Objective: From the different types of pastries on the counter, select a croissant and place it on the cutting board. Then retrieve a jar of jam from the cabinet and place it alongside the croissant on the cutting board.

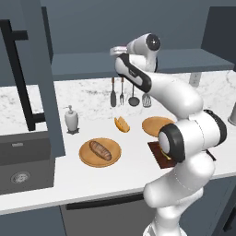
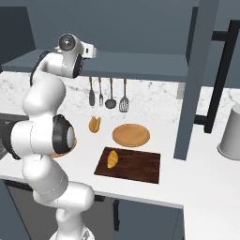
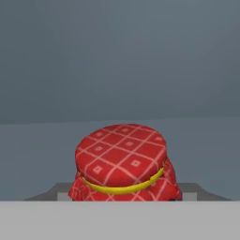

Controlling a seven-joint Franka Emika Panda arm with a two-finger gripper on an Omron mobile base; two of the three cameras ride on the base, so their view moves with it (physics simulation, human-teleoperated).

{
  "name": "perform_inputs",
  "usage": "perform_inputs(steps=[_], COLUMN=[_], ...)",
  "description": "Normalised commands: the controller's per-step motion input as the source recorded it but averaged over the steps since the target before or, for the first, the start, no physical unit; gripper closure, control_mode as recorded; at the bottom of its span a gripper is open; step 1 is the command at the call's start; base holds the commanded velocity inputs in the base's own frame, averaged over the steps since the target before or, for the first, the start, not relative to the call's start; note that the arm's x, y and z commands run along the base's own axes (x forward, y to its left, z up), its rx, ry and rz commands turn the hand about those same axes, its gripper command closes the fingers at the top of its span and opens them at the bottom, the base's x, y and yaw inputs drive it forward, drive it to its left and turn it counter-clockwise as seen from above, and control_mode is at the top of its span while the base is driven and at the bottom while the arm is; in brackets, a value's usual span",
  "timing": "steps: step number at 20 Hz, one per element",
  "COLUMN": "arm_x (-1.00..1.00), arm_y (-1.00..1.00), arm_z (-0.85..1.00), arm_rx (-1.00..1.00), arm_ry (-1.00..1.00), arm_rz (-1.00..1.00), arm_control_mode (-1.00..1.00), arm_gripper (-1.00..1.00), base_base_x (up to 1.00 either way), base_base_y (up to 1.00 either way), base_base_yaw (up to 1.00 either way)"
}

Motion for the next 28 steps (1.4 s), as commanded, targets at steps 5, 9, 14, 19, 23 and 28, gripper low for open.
perform_inputs(steps=[5,9,14,19,23,28], arm_x=[-0.23,-0.78,-1.0,-1.0,-1.0,-1.0], arm_y=[-0.3,-0.7,-0.89,-0.97,-0.7,-0.64], arm_z=[0.49,0.28,0.47,0.65,0.06,-0.27], arm_rx=[0.0,0.0,0.0,-0.05,-0.27,-0.32], arm_ry=[-0.2,-0.31,-0.38,-0.35,-0.18,-0.07], arm_rz=[0.0,0.0,0.0,0.03,0.13,0.18], arm_control_mode=[-1.0,-1.0,-1.0,-1.0,-1.0,-1.0], arm_gripper=[1.0,1.0,1.0,1.0,1.0,1.0], base_base_x=[0.0,0.0,0.0,0.0,0.0,0.0], base_base_y=[0.0,0.0,0.0,0.0,0.0,0.0], base_base_yaw=[0.0,0.0,0.0,0.0,0.0,0.0])
